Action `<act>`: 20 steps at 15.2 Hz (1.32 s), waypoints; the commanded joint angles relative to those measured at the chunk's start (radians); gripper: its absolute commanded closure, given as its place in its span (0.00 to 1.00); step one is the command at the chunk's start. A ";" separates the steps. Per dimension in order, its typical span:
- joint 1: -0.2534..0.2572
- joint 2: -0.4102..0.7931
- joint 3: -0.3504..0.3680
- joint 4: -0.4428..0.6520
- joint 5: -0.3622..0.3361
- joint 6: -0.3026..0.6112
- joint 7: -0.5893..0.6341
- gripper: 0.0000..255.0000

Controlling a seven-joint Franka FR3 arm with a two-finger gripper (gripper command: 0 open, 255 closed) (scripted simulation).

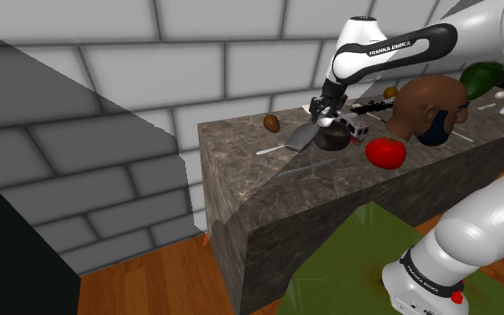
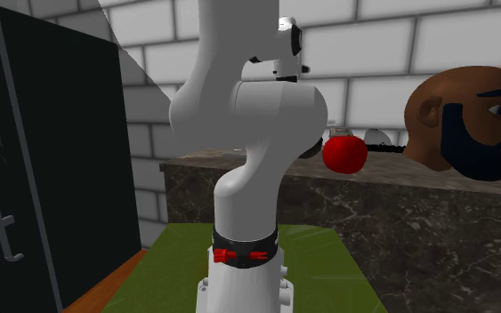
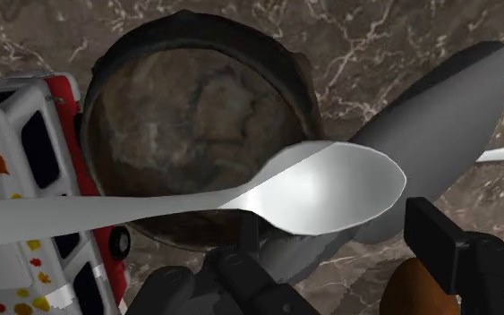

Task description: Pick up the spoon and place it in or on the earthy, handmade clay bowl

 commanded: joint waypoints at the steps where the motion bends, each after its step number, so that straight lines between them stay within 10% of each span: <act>1: 0.000 0.010 0.000 -0.018 -0.001 0.027 0.002 1.00; 11: -0.001 0.025 0.000 -0.043 -0.002 0.068 0.004 1.00; 12: -0.001 0.025 0.000 -0.043 -0.002 0.068 0.004 0.00; 20: 0.002 -0.028 0.003 0.004 0.000 -0.033 0.003 0.00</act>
